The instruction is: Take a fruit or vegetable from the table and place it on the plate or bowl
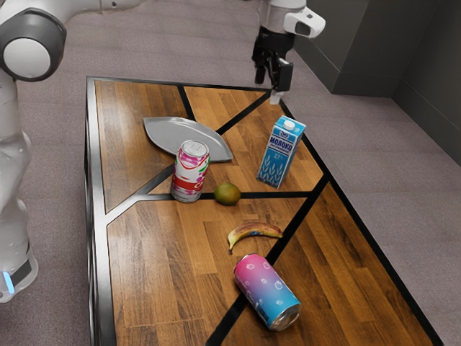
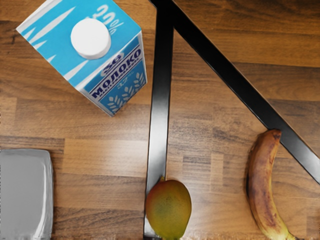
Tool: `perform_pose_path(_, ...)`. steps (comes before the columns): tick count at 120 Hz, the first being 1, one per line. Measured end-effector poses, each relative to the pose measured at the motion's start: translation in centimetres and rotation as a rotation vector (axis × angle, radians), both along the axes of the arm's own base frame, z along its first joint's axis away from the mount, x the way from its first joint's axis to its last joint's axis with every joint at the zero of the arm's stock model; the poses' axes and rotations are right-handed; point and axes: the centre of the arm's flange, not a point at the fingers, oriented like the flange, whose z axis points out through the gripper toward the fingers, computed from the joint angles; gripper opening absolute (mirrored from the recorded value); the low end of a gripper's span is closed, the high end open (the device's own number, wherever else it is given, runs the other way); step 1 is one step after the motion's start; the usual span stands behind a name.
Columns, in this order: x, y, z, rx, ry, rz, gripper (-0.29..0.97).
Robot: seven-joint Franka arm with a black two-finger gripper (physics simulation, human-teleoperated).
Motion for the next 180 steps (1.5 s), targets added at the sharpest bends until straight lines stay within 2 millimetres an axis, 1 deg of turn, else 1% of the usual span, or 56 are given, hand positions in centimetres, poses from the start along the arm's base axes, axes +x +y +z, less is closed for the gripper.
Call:
perform_pose_path(22,-0.4,0.8,0.1,-0.007,0.027,0.051,0.68)
perform_pose_path(24,-0.5,0.9,0.3,-0.008,0.024,0.055,0.68)
perform_pose_path(32,-1.5,1.5,4.1,-0.002,-0.034,0.075,0.68)
perform_pose_path(41,-3.7,2.4,9.0,0.033,-0.108,0.107,0.68)
perform_pose_path(44,-4.0,2.8,9.7,0.041,-0.116,0.119,0.68)
perform_pose_path(48,-4.1,3.2,9.8,0.052,-0.11,0.135,0.68)
perform_pose_path(51,-3.5,3.6,9.3,0.057,-0.094,0.147,0.68)
perform_pose_path(55,-2.4,4.2,7.9,0.064,-0.064,0.165,0.68)
perform_pose_path(61,0.2,5.1,4.7,0.078,-0.003,0.19,0.68)
perform_pose_path(66,2.0,5.4,2.3,0.086,0.039,0.199,0.68)
perform_pose_path(73,3.5,5.3,0.1,0.094,0.078,0.204,0.68)
perform_pose_path(80,4.2,5.2,-1.1,0.097,0.098,0.205,0.68)
perform_pose_path(90,4.5,4.6,-1.5,0.097,0.104,0.2,0.68)
perform_pose_path(110,4.6,0.1,-1.5,0.082,0.101,0.118,0.68)
perform_pose_path(112,4.7,-0.2,-1.9,0.082,0.109,0.113,0.68)
perform_pose_path(114,4.6,-0.4,-2.8,0.081,0.126,0.108,0.68)
perform_pose_path(118,4.1,-0.6,-4.3,0.08,0.154,0.102,0.68)
perform_pose_path(125,2.3,-0.6,-7.4,0.063,0.197,0.094,0.68)
perform_pose_path(138,-1.1,-0.7,-11.5,0.055,0.227,0.093,0.68)
perform_pose_path(145,-2.1,-1.1,-12.5,0.059,0.215,0.086,0.68)
perform_pose_path(155,-2.6,-2.8,-13.9,0.064,0.179,0.018,0.68)
perform_pose_path(161,-2.8,-3.4,-14.9,0.067,0.165,-0.015,0.68)
perform_pose_path(180,-2.7,-3.6,-16.5,0.069,0.13,-0.095,0.68)
